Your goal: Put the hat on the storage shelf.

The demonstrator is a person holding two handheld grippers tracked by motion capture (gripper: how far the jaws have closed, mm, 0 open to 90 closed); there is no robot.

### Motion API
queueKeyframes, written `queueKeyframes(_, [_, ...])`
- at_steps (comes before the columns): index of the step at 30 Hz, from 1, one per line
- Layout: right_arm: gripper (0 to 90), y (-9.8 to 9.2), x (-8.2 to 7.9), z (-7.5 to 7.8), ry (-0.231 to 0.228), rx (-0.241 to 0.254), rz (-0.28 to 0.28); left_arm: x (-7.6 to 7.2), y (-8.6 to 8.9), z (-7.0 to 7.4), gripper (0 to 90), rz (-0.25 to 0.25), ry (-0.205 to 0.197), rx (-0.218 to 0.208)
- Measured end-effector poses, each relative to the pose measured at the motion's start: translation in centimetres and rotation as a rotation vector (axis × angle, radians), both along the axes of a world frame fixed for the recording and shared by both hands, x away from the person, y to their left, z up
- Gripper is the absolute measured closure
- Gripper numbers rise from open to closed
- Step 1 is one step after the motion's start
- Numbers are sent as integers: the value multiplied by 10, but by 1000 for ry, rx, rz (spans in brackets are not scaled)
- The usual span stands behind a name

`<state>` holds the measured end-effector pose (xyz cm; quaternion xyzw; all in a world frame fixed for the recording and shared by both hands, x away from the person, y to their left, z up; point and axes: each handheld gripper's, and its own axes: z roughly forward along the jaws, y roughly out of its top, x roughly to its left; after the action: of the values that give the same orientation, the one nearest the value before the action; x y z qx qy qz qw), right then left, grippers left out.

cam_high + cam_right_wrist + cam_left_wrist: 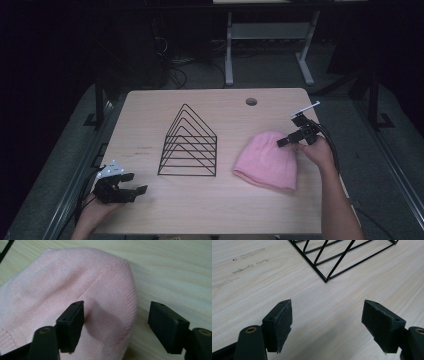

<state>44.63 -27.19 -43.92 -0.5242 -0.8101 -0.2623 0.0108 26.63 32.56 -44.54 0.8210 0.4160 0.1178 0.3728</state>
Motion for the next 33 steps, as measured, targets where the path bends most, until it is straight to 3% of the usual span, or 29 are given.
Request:
queueKeyframes(3, [356,0,1,-2,10,0,1,1,0,0,248,-7,2,8])
queueKeyframes(4, [442,1,1,-3,22,-1,4,1,0,0,247,-9,1,11])
queueKeyframes(8, [519,2,2,-6,37,21,16,1,0,-1,248,-6,1,5])
queueKeyframes(15, [573,5,1,-9,39,28,0,1,-2,0,248,-9,0,9])
queueKeyframes(24, [705,-1,-1,-12,39,95,-5,1,-3,-1,248,-9,7,10])
queueKeyframes(33, [739,-2,-3,-9,36,103,-3,1,-1,-1,248,-7,5,4])
